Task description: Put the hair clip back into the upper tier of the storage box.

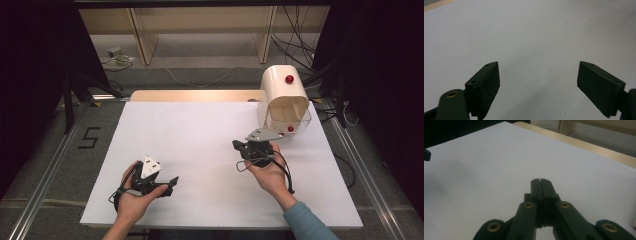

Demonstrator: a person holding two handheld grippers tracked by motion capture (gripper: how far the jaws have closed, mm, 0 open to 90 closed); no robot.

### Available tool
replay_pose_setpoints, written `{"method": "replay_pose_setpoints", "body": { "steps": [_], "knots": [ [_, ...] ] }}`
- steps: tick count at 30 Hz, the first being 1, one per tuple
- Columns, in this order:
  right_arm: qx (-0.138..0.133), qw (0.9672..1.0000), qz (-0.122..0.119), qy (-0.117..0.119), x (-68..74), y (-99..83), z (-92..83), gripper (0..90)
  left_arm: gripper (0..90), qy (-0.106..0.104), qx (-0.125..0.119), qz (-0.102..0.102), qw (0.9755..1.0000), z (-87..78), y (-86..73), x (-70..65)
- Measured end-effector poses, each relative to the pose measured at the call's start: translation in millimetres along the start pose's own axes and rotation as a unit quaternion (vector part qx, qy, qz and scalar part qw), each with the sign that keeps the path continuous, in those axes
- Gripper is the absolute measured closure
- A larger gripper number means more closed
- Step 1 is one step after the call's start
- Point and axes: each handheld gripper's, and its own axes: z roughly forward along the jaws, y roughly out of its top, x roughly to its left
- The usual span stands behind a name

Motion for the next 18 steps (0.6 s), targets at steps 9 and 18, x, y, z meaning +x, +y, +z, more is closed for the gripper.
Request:
{"method": "replay_pose_setpoints", "body": {
  "steps": [9,18],
  "knots": [
    [-0.005,1.0000,0.000,-0.003,-1.7,1.0,-3.3,90.0,18.4,0.000,-0.002,-0.003,1.0000,0.2,0.0,-0.5],
    [-0.009,0.9999,0.002,-0.007,-4.4,1.6,-5.5,90.0,18.4,0.000,-0.002,-0.003,1.0000,0.6,-0.1,-0.3]
  ]
}}
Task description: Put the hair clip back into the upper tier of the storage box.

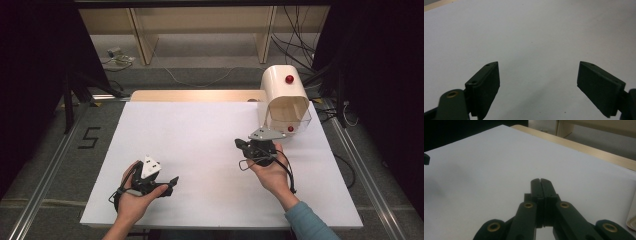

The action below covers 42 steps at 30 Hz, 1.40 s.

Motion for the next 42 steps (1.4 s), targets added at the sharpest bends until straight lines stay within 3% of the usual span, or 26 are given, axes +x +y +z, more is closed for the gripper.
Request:
{"method": "replay_pose_setpoints", "body": {
  "steps": [42],
  "knots": [
    [-0.010,0.9999,0.005,-0.011,-7.8,4.9,-6.3,90.0,18.4,0.000,-0.001,0.001,1.0000,-0.3,0.2,0.0]
  ]
}}
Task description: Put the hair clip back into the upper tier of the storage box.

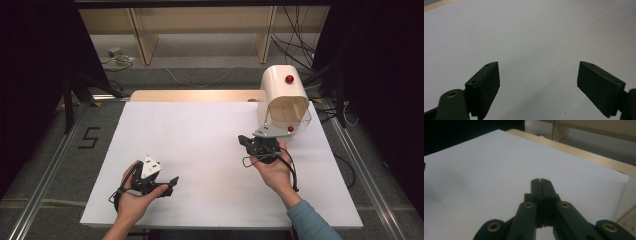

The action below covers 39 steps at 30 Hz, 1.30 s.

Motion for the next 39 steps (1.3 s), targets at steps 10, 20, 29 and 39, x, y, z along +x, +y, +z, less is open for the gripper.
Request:
{"method": "replay_pose_setpoints", "body": {
  "steps": [10,20,29,39],
  "knots": [
    [-0.003,1.0000,0.001,-0.004,-2.0,2.0,-1.8,90.0,18.5,0.000,0.000,0.001,1.0000,0.3,-0.1,-0.3],
    [-0.007,1.0000,0.001,-0.007,-4.2,3.8,-3.6,90.0,18.5,0.000,0.000,0.000,1.0000,0.3,0.0,-0.5],
    [-0.011,0.9999,0.004,-0.008,-5.5,4.9,-5.1,90.0,18.6,0.001,0.000,0.000,1.0000,0.1,0.2,-0.9],
    [-0.013,0.9999,0.003,-0.010,-6.7,6.0,-5.4,90.0,18.5,0.001,0.000,0.001,1.0000,0.1,0.0,-0.4]
  ]
}}
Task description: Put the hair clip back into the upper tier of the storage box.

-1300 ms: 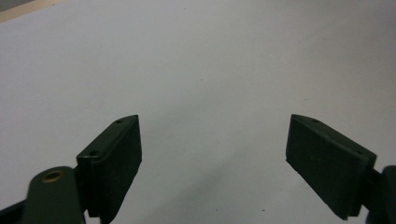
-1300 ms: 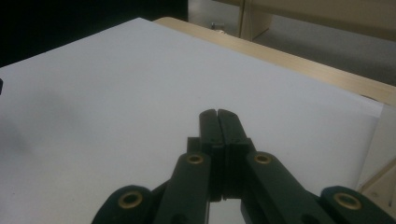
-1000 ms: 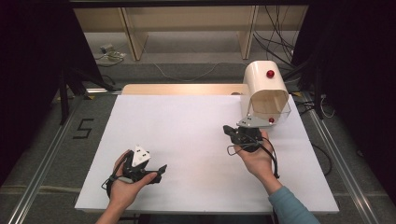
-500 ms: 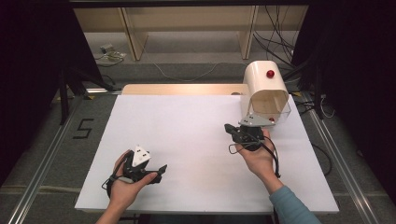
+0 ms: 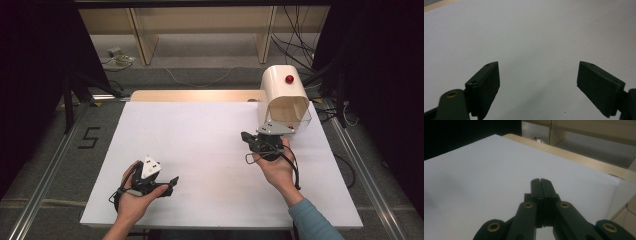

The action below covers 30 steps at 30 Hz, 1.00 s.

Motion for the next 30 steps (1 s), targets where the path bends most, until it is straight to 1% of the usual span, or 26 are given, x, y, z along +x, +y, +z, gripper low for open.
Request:
{"method": "replay_pose_setpoints", "body": {
  "steps": [23,30],
  "knots": [
    [-0.013,0.9999,0.003,-0.007,-6.0,3.9,-4.6,90.0,18.6,0.000,0.001,0.001,1.0000,0.1,0.2,0.0],
    [-0.013,0.9999,0.005,-0.008,-6.2,4.8,-5.5,90.0,18.6,0.000,0.000,0.000,1.0000,0.1,0.2,-0.1]
  ]
}}
